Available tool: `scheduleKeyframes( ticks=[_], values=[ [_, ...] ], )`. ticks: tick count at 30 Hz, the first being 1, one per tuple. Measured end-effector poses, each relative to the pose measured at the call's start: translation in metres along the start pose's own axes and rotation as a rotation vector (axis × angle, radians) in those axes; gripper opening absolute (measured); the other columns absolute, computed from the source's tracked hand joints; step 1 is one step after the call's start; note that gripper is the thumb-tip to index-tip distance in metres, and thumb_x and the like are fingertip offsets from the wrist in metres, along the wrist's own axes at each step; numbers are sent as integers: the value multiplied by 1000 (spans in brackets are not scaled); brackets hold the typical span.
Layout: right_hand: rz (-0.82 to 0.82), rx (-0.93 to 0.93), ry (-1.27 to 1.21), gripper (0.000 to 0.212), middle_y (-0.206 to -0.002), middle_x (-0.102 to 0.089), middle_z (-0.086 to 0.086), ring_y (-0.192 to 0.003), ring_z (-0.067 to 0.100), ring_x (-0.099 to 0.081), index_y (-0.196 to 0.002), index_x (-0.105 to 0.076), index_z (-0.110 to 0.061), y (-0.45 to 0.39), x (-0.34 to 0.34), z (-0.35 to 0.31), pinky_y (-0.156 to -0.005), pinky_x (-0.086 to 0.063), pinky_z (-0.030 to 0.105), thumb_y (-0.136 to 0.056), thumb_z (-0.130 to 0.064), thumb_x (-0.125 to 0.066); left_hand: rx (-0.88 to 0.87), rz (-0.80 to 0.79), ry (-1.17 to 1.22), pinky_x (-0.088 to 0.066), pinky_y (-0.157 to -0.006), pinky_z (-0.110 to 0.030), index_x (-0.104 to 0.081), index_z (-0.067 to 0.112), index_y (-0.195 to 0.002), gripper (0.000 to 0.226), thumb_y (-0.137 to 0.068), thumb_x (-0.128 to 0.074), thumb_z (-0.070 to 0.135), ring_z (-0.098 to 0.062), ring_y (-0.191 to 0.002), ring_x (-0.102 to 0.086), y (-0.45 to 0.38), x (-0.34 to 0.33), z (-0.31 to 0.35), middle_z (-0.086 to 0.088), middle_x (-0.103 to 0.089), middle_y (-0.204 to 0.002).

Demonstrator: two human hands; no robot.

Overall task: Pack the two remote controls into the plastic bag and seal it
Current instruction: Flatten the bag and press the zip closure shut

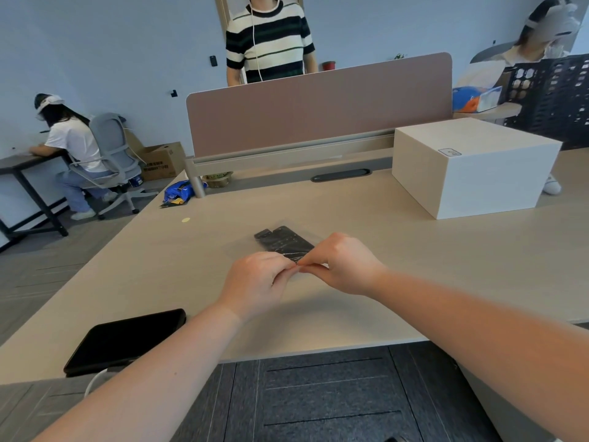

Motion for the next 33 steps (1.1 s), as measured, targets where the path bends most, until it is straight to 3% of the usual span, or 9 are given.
scheduleKeyframes(
  ticks=[5, 10, 18, 24, 33],
  values=[
    [8, 24, 32, 19, -61, -76, 2, -49, 26, -64, -76, -78, -17, 0, 2, -2, -58, -57, 35, -81, -24, -61, 26, 4, 45, -45, -52, -27, -72, 22, -83, 31, -86, -47, 40, -12, -67, -61, 1, -1, -4, 5, -72, -71],
    [-5, 21, 45, 23, -59, -74, 4, -48, 30, -61, -77, -77, -15, 1, -2, 2, -60, -55, 35, -84, -25, -57, -3, 0, 20, -37, -53, -22, -72, 22, -83, 30, -87, -46, 37, -14, -66, -60, 2, -2, -4, 4, -71, -70],
    [13, 1, 24, 14, -67, -78, -1, -51, 25, -66, -78, -78, -19, 2, -6, 5, -65, -54, 38, -78, -18, -65, 1, 8, -18, -39, -50, -24, -71, 22, -77, 31, -86, -45, 35, -15, -65, -62, 2, -5, -4, 5, -71, -68],
    [62, 12, 25, 11, -57, -74, 0, -45, 24, -63, -71, -77, -18, 2, -5, 5, -60, -54, 36, -73, -17, -66, 11, 4, -1, -39, -52, -22, -71, 21, -78, 28, -85, -47, 32, -15, -67, -62, 2, -8, -5, 5, -72, -70],
    [80, 10, 26, 16, -61, -75, 1, -50, 25, -65, -74, -78, -17, 1, -7, 6, -61, -55, 37, -77, -17, -62, 111, 7, 66, -39, -54, -22, -72, 22, -79, 11, -81, -61, 21, -10, -76, -57, 1, -7, -15, 7, -72, -72]
  ],
)
Point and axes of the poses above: each hand's wrist, its own y-axis away from the middle knuckle, its own x-axis out of the back of the hand, z = x × y, the point moved 9 cm from there along -y, towards the middle knuckle
